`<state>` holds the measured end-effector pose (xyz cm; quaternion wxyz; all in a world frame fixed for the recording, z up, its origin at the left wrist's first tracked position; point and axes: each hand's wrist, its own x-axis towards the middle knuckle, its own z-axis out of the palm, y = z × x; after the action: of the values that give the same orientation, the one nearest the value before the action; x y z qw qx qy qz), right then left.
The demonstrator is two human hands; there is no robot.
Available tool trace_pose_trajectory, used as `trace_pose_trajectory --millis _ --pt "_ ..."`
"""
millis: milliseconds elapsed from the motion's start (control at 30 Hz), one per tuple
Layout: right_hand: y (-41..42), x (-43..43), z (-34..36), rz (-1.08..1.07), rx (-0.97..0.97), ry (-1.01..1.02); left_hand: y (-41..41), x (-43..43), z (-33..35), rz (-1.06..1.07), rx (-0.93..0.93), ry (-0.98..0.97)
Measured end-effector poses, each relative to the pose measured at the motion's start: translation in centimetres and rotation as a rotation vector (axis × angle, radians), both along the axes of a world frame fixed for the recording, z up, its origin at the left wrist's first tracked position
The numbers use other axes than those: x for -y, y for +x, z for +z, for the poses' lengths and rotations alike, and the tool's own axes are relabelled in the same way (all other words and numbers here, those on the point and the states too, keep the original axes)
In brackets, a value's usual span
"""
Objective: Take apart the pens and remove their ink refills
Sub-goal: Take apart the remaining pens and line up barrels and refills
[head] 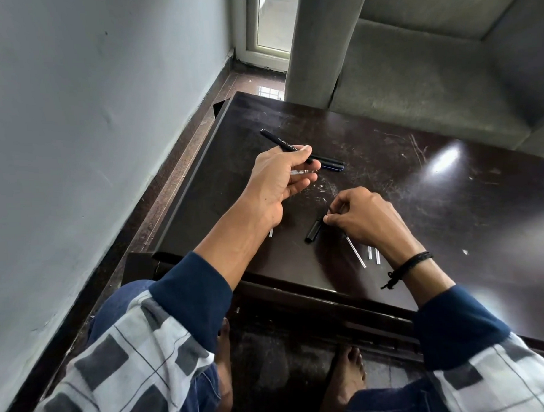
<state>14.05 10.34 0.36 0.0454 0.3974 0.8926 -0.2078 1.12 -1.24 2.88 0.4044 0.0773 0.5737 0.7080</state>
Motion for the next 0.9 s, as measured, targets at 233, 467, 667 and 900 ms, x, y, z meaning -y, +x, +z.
trace_pose_trajectory --millis 233,467,667,900 --pt "-0.1 0.1 0.1 0.009 0.009 0.012 0.0 0.0 0.0 -0.001 0.001 0.000" --pt "0.0 0.1 0.0 0.012 0.013 0.018 -0.1 0.0 0.0 -0.005 -0.002 -0.002" --pt "0.1 -0.1 0.1 -0.002 -0.016 0.014 -1.3 0.4 0.4 0.027 0.007 0.024" --pt "0.2 -0.3 -0.1 -0.026 -0.068 0.002 -4.9 1.9 1.0 0.162 0.003 0.030"
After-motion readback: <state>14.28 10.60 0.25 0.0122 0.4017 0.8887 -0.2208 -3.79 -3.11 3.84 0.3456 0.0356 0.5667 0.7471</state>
